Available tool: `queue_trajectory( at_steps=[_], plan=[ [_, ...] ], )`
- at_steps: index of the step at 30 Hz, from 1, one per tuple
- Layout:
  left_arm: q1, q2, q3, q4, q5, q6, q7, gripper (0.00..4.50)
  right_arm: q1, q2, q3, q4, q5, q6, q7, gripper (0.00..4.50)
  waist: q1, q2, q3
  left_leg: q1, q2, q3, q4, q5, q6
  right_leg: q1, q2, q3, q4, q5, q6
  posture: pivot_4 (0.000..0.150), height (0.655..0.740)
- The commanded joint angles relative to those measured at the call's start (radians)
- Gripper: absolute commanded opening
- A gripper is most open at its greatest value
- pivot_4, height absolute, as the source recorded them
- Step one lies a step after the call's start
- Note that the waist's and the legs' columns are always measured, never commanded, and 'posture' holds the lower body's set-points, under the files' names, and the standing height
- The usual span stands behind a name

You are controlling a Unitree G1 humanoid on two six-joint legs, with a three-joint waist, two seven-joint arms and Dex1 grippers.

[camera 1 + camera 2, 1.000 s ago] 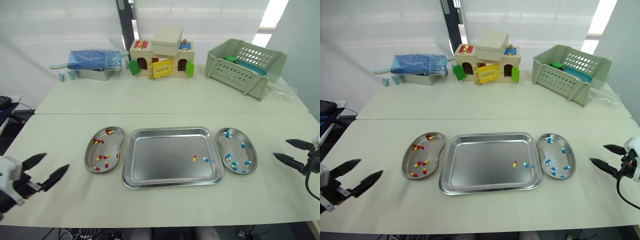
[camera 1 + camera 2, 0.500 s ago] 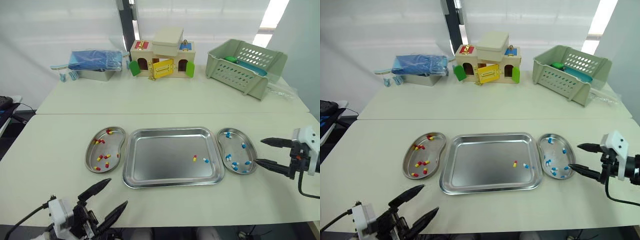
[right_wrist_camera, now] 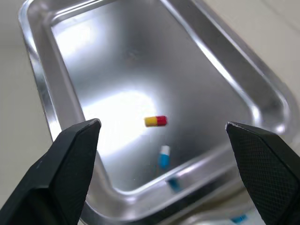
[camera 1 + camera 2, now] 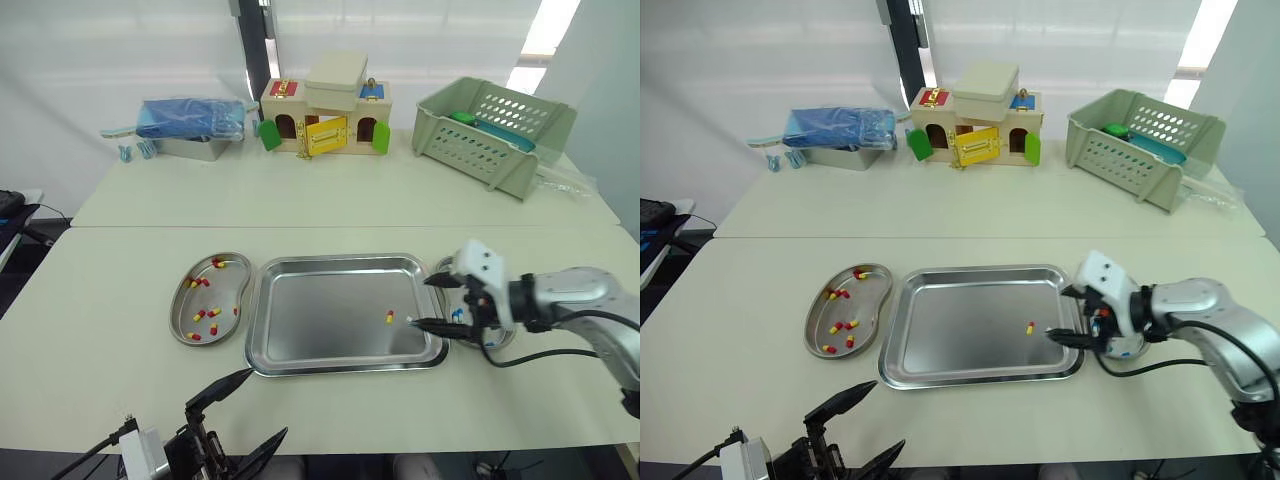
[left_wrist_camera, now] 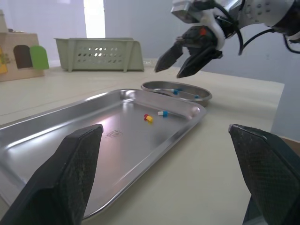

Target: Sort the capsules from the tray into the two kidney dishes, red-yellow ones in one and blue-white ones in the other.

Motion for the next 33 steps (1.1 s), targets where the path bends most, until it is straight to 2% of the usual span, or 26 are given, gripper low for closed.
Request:
queue_trajectory(
  at_steps=[1, 8, 19, 22, 26, 30, 33],
  plan=[
    [0.03, -0.001, -0.027, -0.013, -0.001, -0.046, 0.002, 4.47, -0.059, 0.021, 0.057, 0.02, -0.061, 0.027, -0.041, 4.5, 0.002, 0.0, 0.0, -0.001, 0.0, 0.0, 0.0, 0.0, 0.0, -0.001, 0.0, 0.0, 0.0, 0.0, 0.0, 0.15, 0.74],
    [0.049, -0.004, -0.054, 0.01, -0.003, -0.106, 0.017, 4.47, -0.121, 0.088, 0.168, 0.06, -0.14, 0.043, -0.073, 4.5, 0.0, 0.0, 0.0, -0.002, 0.0, 0.0, 0.0, 0.0, 0.0, -0.003, 0.0, 0.0, 0.001, 0.0, 0.0, 0.15, 0.74],
    [0.042, 0.033, -0.066, 0.043, -0.004, -0.14, 0.034, 4.47, -0.113, 0.161, 0.258, 0.089, -0.246, 0.02, -0.107, 4.5, 0.0, 0.0, 0.0, -0.002, 0.0, 0.0, 0.0, 0.0, 0.0, -0.004, 0.0, 0.0, 0.001, 0.0, 0.0, 0.15, 0.74],
    [0.041, 0.046, -0.07, 0.04, 0.0, -0.14, 0.046, 4.5, -0.101, 0.159, 0.272, 0.104, -0.272, 0.005, -0.107, 3.89, 0.0, 0.0, 0.0, -0.002, 0.0, 0.0, 0.0, 0.0, 0.0, -0.004, 0.0, 0.0, 0.001, 0.0, 0.0, 0.15, 0.74],
    [0.044, 0.059, -0.07, 0.045, 0.003, -0.143, 0.048, 4.5, -0.084, 0.155, 0.278, 0.106, -0.297, -0.002, -0.1, 2.51, 0.0, 0.0, 0.0, -0.002, 0.0, 0.0, 0.0, 0.0, 0.0, -0.004, 0.0, 0.0, 0.001, 0.0, 0.0, 0.15, 0.74],
    [0.044, 0.07, -0.071, 0.046, 0.003, -0.144, 0.054, 4.5, -0.069, 0.153, 0.273, 0.098, -0.305, 0.0, -0.093, 1.45, 0.0, 0.0, 0.0, -0.002, 0.0, 0.0, 0.0, 0.0, 0.0, -0.004, 0.0, 0.0, 0.001, 0.0, 0.0, 0.15, 0.74],
    [0.043, 0.077, -0.073, 0.048, 0.002, -0.145, 0.058, 4.5, -0.062, 0.155, 0.273, 0.092, -0.307, 0.002, -0.09, 1.45, 0.0, 0.0, 0.0, -0.002, 0.0, 0.0, 0.0, 0.0, 0.0, -0.004, 0.0, 0.0, 0.001, 0.0, 0.0, 0.15, 0.74]
  ],
)
